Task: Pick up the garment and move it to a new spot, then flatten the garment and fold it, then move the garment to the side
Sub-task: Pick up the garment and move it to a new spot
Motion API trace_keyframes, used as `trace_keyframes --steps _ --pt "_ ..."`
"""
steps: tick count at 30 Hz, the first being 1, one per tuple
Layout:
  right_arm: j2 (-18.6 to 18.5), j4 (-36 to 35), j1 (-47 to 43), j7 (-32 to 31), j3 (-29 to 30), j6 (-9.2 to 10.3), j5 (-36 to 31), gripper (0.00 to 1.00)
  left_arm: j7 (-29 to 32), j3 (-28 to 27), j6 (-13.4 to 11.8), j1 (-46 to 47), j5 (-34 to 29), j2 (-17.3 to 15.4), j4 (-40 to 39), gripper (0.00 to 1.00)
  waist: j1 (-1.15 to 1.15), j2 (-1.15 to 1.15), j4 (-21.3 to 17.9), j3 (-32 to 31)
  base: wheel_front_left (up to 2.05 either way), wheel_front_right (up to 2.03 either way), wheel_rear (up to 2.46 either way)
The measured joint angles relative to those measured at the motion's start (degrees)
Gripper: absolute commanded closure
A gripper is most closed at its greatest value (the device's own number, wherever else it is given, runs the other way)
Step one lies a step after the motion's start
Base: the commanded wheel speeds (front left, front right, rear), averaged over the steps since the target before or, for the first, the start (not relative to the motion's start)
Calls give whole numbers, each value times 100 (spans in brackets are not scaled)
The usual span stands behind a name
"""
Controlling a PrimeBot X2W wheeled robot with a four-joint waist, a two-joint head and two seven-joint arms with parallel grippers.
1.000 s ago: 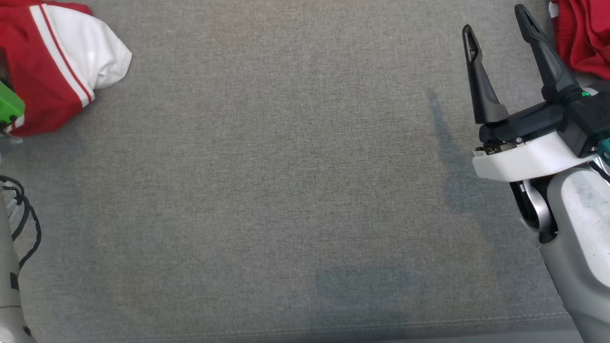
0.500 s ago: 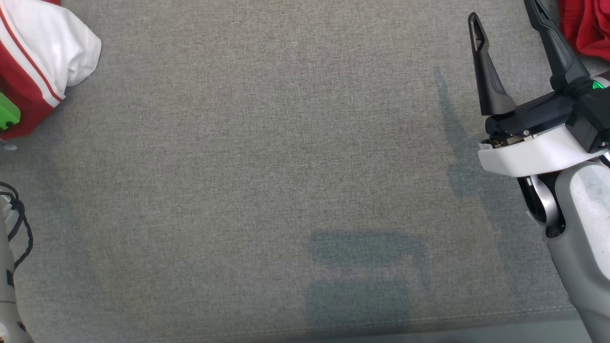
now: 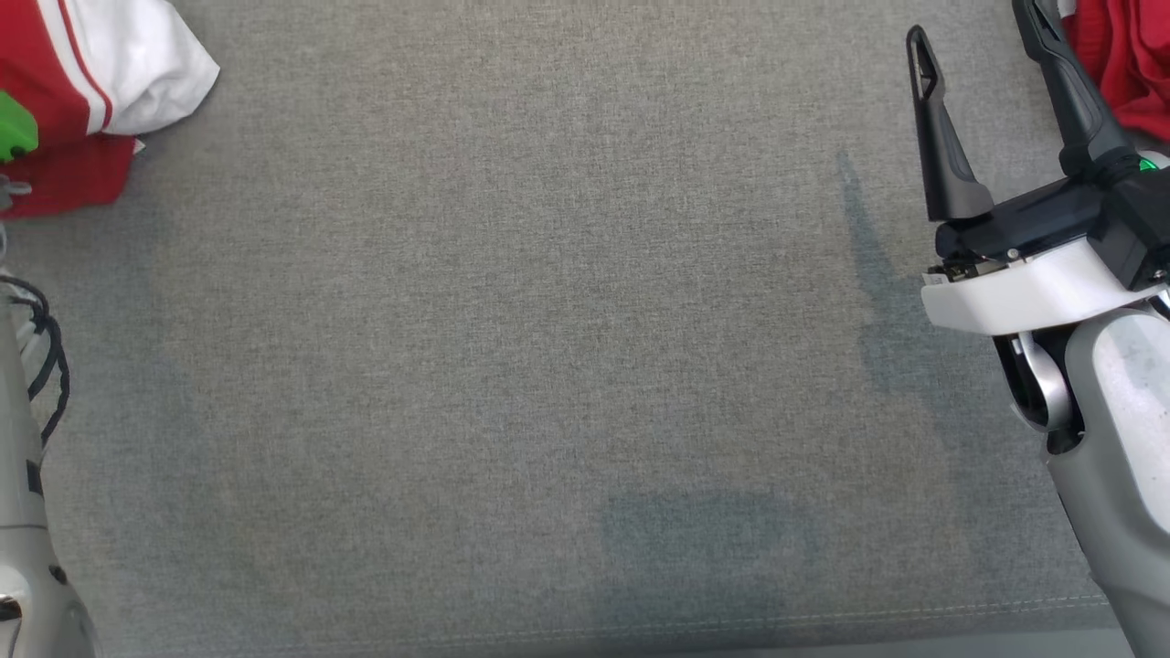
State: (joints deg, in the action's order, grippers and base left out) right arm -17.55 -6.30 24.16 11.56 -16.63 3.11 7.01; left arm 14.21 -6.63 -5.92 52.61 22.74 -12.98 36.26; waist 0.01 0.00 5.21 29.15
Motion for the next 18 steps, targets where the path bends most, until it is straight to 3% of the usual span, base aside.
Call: trace_keyframes --steps 10,15,18 --pt "149 337 -143 111 33 44 89 0 -632 687 721 437 -135 196 -543 100 0 0 105 -495 0 0 0" --pt "311 520 -281 163 13 46 250 0 -782 1166 1129 559 -255 489 -870 100 -1 0 133 -826 0 0 0" --pt "388 630 -390 200 -9 51 316 0 -844 1416 1198 591 -259 670 -1058 100 -1 0 130 -1040 0 0 0"
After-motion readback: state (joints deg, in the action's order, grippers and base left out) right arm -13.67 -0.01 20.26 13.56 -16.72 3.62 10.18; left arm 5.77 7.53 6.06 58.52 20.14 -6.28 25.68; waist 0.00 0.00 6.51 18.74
